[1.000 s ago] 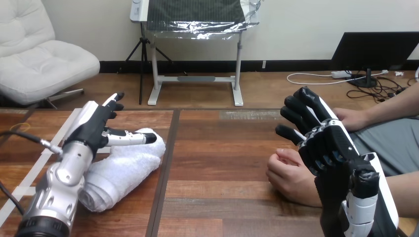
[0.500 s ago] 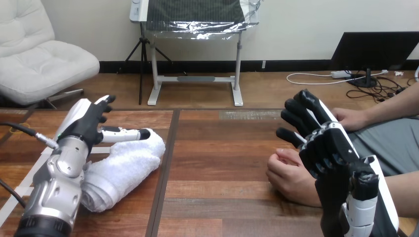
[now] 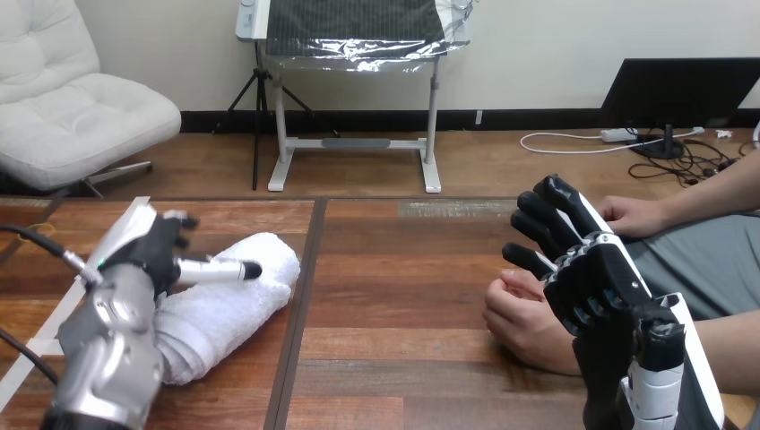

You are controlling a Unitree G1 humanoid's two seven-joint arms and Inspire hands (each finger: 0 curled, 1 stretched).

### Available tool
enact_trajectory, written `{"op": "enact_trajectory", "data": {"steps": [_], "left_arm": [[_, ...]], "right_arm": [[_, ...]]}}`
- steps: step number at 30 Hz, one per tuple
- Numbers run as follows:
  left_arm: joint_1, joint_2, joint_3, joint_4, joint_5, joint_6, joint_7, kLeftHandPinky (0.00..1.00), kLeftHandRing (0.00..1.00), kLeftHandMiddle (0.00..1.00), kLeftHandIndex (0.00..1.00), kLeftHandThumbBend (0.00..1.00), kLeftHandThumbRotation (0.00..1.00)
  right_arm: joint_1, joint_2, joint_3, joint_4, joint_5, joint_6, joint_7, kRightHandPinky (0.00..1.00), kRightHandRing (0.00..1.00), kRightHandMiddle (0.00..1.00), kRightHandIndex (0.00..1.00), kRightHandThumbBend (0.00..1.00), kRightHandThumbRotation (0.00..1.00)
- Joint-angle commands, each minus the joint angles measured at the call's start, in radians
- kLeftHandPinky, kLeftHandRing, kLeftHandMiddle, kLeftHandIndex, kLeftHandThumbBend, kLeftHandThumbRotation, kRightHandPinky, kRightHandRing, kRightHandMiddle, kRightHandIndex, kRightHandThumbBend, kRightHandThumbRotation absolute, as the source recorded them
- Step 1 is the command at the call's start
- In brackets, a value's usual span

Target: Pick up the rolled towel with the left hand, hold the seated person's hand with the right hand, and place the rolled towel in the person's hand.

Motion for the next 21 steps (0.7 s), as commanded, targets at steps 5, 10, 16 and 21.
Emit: {"op": "enact_trajectory", "data": {"steps": [5,10,16,21], "left_arm": [[0.015,0.029,-0.163,-0.392,0.271,0.208,-0.123,0.26,0.49,0.59,0.62,0.92,0.6],[0.03,0.023,-0.191,-0.436,0.344,0.233,-0.148,0.46,0.68,0.72,0.71,0.9,0.58],[0.052,0.016,-0.212,-0.483,0.413,0.23,-0.168,0.8,0.83,0.84,0.82,0.88,0.56],[0.068,0.004,-0.22,-0.513,0.447,0.215,-0.178,0.88,0.87,0.87,0.86,0.88,0.56]], "right_arm": [[-0.072,0.014,-0.001,-0.035,0.004,-0.013,-0.003,0.86,0.92,0.91,0.92,0.8,1.0],[-0.074,0.013,0.003,-0.039,0.007,-0.007,-0.001,0.86,0.92,0.91,0.92,0.8,1.0],[-0.077,0.014,0.002,-0.04,-0.001,-0.005,-0.004,0.86,0.92,0.91,0.92,0.8,1.0],[-0.078,0.015,0.003,-0.037,-0.002,-0.005,-0.005,0.86,0.92,0.91,0.92,0.8,1.0]]}}
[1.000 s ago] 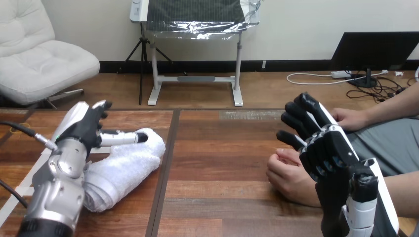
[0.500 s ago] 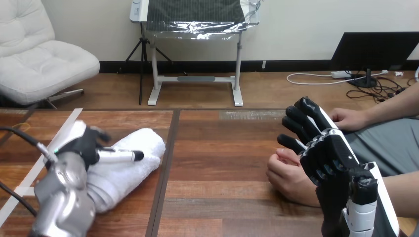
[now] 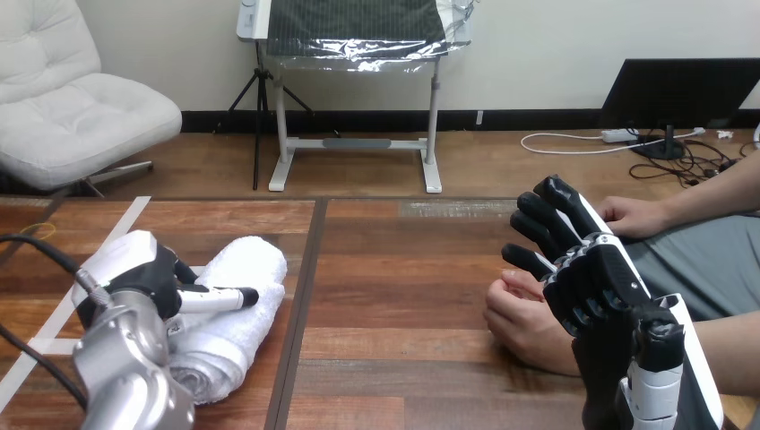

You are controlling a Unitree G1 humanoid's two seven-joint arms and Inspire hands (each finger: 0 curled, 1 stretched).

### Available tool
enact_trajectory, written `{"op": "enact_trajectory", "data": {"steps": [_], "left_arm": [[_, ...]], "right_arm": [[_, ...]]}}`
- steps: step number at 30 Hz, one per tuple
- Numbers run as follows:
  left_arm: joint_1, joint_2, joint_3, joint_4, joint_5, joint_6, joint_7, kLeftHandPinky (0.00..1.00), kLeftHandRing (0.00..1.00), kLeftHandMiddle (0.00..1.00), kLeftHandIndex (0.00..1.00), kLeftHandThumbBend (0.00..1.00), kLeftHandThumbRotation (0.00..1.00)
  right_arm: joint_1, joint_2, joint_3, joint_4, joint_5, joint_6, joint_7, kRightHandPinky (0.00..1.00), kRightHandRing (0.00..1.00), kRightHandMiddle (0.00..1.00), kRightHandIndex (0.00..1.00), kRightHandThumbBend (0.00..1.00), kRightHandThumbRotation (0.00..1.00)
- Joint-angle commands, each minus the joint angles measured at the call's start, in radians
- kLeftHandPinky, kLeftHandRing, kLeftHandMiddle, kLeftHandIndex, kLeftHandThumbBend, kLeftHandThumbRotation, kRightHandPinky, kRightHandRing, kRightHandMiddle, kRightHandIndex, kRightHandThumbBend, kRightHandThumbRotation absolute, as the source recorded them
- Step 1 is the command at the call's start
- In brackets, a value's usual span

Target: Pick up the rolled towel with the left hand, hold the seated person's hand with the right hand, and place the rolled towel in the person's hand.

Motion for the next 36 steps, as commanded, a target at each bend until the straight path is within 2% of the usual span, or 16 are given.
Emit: {"op": "enact_trajectory", "data": {"steps": [1,21,36], "left_arm": [[-0.049,0.005,-0.086,-0.236,0.139,0.0,-0.03,0.89,0.87,0.87,0.86,0.88,0.55],[-0.015,-0.033,-0.125,-0.253,0.258,-0.045,-0.093,0.87,0.88,0.9,0.89,0.91,0.56],[-0.01,-0.066,-0.123,-0.238,0.306,-0.07,-0.115,0.88,0.89,0.9,0.89,0.9,0.58]], "right_arm": [[-0.078,0.015,0.001,-0.037,-0.002,-0.005,-0.005,0.86,0.92,0.91,0.92,0.8,1.0],[-0.079,0.03,0.013,-0.04,-0.024,-0.003,-0.024,0.86,0.92,0.91,0.92,0.81,1.0],[-0.08,0.036,0.014,-0.035,-0.022,-0.005,-0.029,0.86,0.92,0.91,0.92,0.8,1.0]]}}
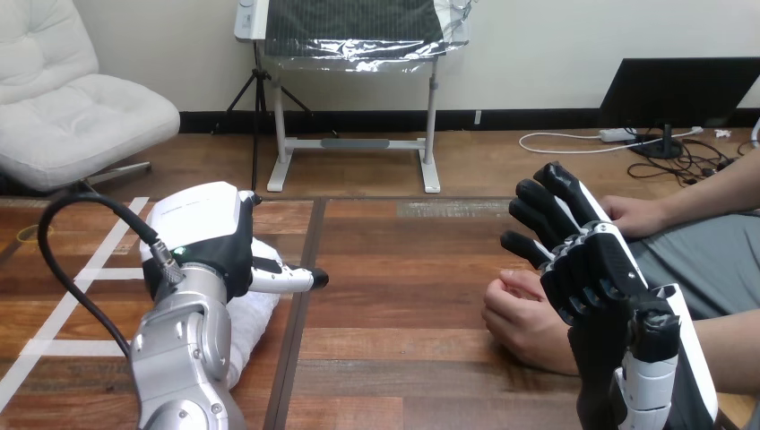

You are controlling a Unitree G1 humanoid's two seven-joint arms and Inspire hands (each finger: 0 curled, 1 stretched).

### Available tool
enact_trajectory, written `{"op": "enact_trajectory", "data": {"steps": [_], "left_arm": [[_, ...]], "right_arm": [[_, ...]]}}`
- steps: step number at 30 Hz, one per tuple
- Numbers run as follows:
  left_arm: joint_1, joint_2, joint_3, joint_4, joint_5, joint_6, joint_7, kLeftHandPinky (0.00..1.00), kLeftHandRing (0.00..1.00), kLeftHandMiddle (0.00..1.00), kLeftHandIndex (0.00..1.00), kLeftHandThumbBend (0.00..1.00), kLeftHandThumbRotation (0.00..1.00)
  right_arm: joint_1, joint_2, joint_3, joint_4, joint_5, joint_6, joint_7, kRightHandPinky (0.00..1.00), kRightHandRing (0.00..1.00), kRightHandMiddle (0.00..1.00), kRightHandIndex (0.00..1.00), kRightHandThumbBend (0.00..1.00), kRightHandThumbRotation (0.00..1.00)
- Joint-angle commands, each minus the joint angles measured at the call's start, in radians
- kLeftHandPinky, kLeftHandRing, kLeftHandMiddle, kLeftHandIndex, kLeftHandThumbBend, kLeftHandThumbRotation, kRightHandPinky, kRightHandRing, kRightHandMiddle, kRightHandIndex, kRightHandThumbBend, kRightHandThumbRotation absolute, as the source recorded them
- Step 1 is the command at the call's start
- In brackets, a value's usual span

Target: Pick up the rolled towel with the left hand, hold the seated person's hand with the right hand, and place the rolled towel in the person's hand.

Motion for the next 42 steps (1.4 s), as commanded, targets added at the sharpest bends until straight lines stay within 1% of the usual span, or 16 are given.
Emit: {"op": "enact_trajectory", "data": {"steps": [1,7,11,19,23,33,42], "left_arm": [[-0.035,-0.002,0.01,0.001,0.038,-0.01,-0.007,0.88,0.89,0.9,0.89,0.9,0.58],[-0.046,-0.007,-0.001,0.028,0.083,-0.006,-0.026,0.86,0.88,0.89,0.87,0.9,0.59],[-0.049,-0.019,-0.005,0.046,0.12,-0.003,-0.023,0.83,0.87,0.88,0.86,0.9,0.6],[-0.052,-0.048,0.002,0.065,0.158,0.0,-0.027,0.81,0.87,0.89,0.87,0.9,0.59],[-0.052,-0.061,0.006,0.072,0.171,0.003,-0.018,0.82,0.89,0.9,0.88,0.9,0.59],[-0.047,-0.098,0.023,0.08,0.185,0.01,0.023,0.88,0.92,0.93,0.9,0.9,0.58],[-0.048,-0.115,0.033,0.084,0.2,0.023,0.03,0.96,0.94,0.95,0.92,0.89,0.57]], "right_arm": [[-0.055,0.013,0.002,-0.032,0.003,-0.006,-0.005,0.86,0.92,0.91,0.92,0.8,1.0],[-0.058,0.013,0.002,-0.033,0.003,-0.004,-0.007,0.86,0.92,0.91,0.92,0.8,1.0],[-0.059,0.011,0.0,-0.032,0.005,-0.006,-0.006,0.86,0.92,0.91,0.92,0.8,1.0],[-0.062,0.009,-0.005,-0.029,0.002,-0.013,-0.007,0.86,0.91,0.91,0.92,0.8,1.0],[-0.062,0.008,-0.008,-0.031,0.003,-0.013,-0.008,0.86,0.91,0.91,0.92,0.8,1.0],[-0.058,0.006,-0.01,-0.038,0.007,-0.006,-0.009,0.86,0.92,0.9,0.92,0.81,1.0],[-0.059,0.007,-0.011,-0.041,-0.002,-0.006,-0.012,0.85,0.91,0.9,0.91,0.82,1.0]]}}
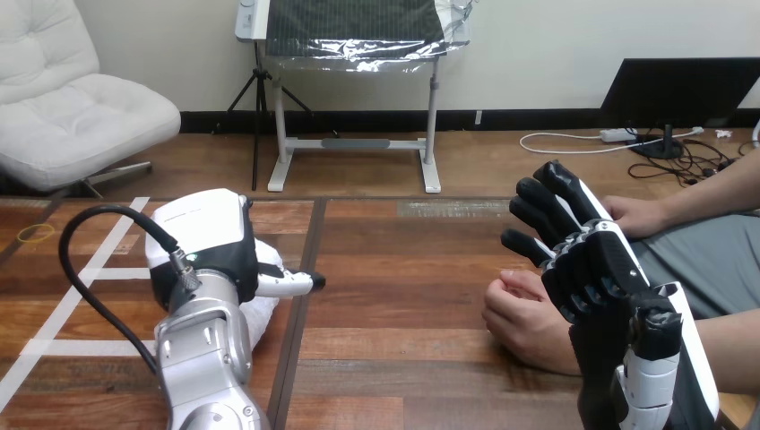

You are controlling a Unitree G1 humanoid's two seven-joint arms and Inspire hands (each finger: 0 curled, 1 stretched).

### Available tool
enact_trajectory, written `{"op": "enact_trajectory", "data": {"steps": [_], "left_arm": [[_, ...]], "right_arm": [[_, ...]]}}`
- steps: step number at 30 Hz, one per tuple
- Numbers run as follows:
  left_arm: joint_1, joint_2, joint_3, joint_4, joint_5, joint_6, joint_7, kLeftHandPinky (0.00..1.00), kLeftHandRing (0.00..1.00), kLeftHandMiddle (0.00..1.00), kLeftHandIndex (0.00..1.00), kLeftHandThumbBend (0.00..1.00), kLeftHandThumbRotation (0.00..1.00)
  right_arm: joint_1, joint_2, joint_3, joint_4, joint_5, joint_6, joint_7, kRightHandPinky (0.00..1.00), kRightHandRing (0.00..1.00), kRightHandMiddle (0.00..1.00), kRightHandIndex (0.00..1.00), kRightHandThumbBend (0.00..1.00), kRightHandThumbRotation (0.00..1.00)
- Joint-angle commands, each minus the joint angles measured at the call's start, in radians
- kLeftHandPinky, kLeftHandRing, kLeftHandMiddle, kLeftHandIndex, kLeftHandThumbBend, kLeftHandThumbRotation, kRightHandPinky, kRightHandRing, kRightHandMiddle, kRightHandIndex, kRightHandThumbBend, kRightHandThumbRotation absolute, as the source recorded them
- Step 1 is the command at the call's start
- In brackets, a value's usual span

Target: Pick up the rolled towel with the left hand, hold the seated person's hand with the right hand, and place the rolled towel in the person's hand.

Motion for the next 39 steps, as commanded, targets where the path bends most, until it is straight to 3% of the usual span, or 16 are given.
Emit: {"op": "enact_trajectory", "data": {"steps": [1,27,39], "left_arm": [[-0.048,-0.008,0.029,0.007,0.04,0.01,0.026,0.97,0.94,0.95,0.92,0.88,0.57],[-0.046,-0.054,0.079,0.035,0.042,0.084,0.047,1.0,0.94,0.93,0.9,0.87,0.48],[-0.048,-0.077,0.098,0.073,0.011,0.106,0.112,1.0,0.95,0.95,0.91,0.88,0.44]], "right_arm": [[-0.054,0.006,-0.008,-0.041,-0.002,-0.006,-0.004,0.85,0.91,0.9,0.91,0.82,1.0],[-0.059,0.007,-0.002,-0.05,0.007,-0.007,-0.002,0.84,0.91,0.9,0.91,0.82,1.0],[-0.052,0.007,0.003,-0.059,0.017,0.0,-0.001,0.84,0.91,0.9,0.91,0.83,1.0]]}}
